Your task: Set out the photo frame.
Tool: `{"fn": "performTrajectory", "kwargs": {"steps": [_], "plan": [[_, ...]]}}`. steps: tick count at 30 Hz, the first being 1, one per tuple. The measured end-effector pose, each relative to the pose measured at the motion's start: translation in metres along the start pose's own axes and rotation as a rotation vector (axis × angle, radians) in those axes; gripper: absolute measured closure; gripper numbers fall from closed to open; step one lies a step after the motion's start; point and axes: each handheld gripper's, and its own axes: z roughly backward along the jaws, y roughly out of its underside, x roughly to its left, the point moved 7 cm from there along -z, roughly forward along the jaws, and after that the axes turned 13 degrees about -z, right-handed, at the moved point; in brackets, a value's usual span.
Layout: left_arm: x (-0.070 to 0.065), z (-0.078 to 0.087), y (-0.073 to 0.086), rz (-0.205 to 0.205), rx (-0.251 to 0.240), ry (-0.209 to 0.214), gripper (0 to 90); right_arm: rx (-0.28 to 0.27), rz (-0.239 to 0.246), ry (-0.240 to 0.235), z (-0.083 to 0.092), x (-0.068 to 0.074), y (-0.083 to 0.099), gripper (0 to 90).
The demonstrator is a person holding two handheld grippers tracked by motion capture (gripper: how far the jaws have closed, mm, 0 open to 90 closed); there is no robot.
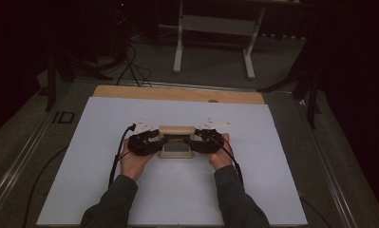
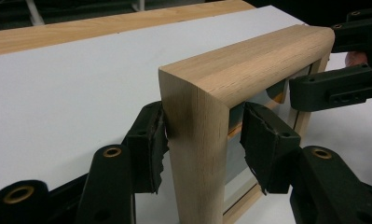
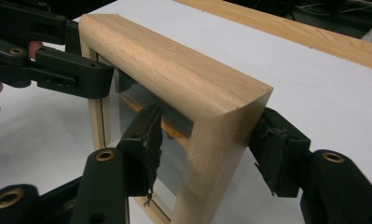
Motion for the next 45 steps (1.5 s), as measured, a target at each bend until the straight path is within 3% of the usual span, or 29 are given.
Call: {"fn": "performTrajectory", "kwargs": {"steps": [8, 14, 24, 34, 45], "plan": [[0.001, -0.003, 0.001, 0.023, 0.009, 0.005, 46.9, 0.011, -0.007, -0.007, -0.002, -0.002, -0.001, 44.4], [0.003, -0.004, 0.003, 0.049, 0.017, 0.012, 41.2, 0.012, -0.042, 0.001, -0.002, -0.006, 0.000, 37.0], [0.002, -0.001, 0.003, 0.035, 0.031, 0.016, 38.7, 0.022, -0.051, 0.008, 0.001, -0.006, 0.004, 32.4], [0.002, 0.020, 0.007, 0.013, 0.031, 0.021, 37.4, 0.013, -0.045, 0.005, 0.018, -0.007, 0.008, 31.0], [0.007, 0.047, 0.021, -0.011, 0.048, -0.030, 36.0, 0.029, -0.033, 0.013, 0.036, -0.003, 0.021, 29.9]]}}
